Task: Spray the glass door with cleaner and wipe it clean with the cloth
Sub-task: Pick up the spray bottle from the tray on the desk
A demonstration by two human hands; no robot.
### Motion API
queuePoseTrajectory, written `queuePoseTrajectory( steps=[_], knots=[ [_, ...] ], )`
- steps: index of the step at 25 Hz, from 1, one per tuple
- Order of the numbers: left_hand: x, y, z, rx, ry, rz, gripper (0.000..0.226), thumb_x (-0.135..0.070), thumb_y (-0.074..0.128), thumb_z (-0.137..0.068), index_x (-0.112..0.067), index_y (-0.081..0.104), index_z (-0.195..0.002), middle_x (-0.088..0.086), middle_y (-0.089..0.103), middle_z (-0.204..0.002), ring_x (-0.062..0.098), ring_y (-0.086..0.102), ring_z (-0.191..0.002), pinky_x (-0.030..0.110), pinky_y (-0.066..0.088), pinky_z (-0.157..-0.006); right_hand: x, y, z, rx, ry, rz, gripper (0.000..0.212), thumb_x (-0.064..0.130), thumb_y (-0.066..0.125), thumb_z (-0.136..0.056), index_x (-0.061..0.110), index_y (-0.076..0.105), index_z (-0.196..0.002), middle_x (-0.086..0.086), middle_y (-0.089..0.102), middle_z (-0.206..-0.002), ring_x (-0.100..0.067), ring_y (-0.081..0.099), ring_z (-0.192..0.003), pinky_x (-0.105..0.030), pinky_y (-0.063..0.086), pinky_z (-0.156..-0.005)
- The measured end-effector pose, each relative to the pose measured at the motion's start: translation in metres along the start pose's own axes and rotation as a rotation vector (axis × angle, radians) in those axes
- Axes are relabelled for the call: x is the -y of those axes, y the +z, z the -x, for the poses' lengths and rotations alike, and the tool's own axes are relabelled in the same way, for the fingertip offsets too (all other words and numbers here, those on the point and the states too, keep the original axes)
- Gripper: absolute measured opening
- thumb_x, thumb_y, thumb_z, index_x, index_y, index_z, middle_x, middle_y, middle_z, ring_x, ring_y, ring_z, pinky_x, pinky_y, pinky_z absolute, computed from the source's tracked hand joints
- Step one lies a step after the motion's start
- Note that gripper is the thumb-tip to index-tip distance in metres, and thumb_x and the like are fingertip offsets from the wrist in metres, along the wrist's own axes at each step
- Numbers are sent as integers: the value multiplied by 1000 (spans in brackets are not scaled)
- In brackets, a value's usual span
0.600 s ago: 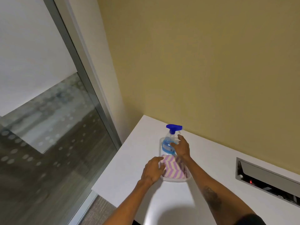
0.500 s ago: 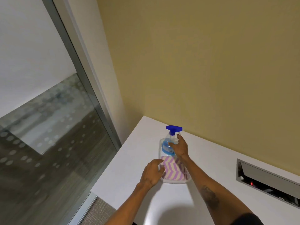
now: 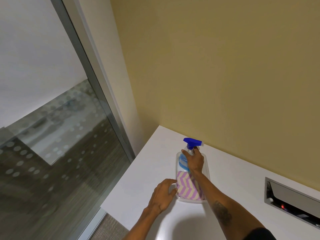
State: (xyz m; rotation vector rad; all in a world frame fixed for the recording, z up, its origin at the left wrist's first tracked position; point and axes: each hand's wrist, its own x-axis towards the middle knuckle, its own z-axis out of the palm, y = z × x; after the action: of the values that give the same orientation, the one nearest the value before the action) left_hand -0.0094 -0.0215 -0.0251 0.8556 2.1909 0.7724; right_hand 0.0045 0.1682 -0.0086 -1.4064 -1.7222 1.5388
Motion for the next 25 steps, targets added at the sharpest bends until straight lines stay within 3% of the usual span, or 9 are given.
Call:
queuePoseTrajectory(
  steps=[5,9,12,14,16,19,22,25],
  knots=[
    [-6,-7,5,-37,-17,44,43,-36,54,-104,-24,52,-145,-4,53,-150,15,54,-134,29,44,-109,-1,-13,11,14,-48,47,47,17,74,-96,-4,58,-134,-22,69,-127,-40,66,-118,-35,49,-94],
    [-15,-8,10,-68,-40,117,47,-36,57,-103,-24,48,-148,-3,50,-154,15,53,-135,32,46,-110,14,-32,19,31,-155,53,44,18,75,-95,-1,59,-132,-18,71,-125,-34,68,-112,-36,51,-94],
    [-27,-7,17,-96,-37,167,55,-41,61,-100,-28,42,-150,-5,47,-155,14,53,-135,33,46,-109,31,-48,33,79,-276,88,36,21,77,-94,5,64,-124,-7,73,-110,-23,67,-96,-14,47,-74],
    [-37,-9,22,-118,-11,188,61,-45,63,-98,-30,38,-152,-5,46,-156,14,52,-136,35,47,-109,44,-56,48,123,-352,117,32,22,78,-92,8,65,-117,0,71,-99,-19,65,-89,-11,44,-68],
    [-47,-14,29,-169,20,204,69,-48,64,-96,-31,33,-155,-6,40,-161,15,48,-141,38,46,-113,60,-63,65,187,-409,133,32,22,79,-91,9,66,-117,0,73,-99,-22,67,-91,-24,51,-74],
    [-58,-30,49,-269,60,271,88,-56,70,-88,-35,22,-159,-7,29,-166,16,37,-149,37,39,-117,83,-68,101,327,-469,105,37,15,77,-91,10,65,-125,-4,77,-116,-26,71,-107,-42,58,-94],
    [-60,-53,83,-325,91,364,109,-64,79,-73,-39,17,-159,-9,25,-167,15,33,-150,33,34,-118,106,-66,144,494,-544,45,39,7,75,-91,15,64,-127,6,79,-118,-16,72,-111,-36,58,-99],
    [-52,-75,128,-389,131,475,111,-55,86,-69,-45,21,-158,-13,36,-162,12,40,-148,42,40,-120,128,-55,189,674,-596,14,40,3,74,-92,25,65,-124,9,80,-117,-12,74,-109,-31,58,-100]
  ],
)
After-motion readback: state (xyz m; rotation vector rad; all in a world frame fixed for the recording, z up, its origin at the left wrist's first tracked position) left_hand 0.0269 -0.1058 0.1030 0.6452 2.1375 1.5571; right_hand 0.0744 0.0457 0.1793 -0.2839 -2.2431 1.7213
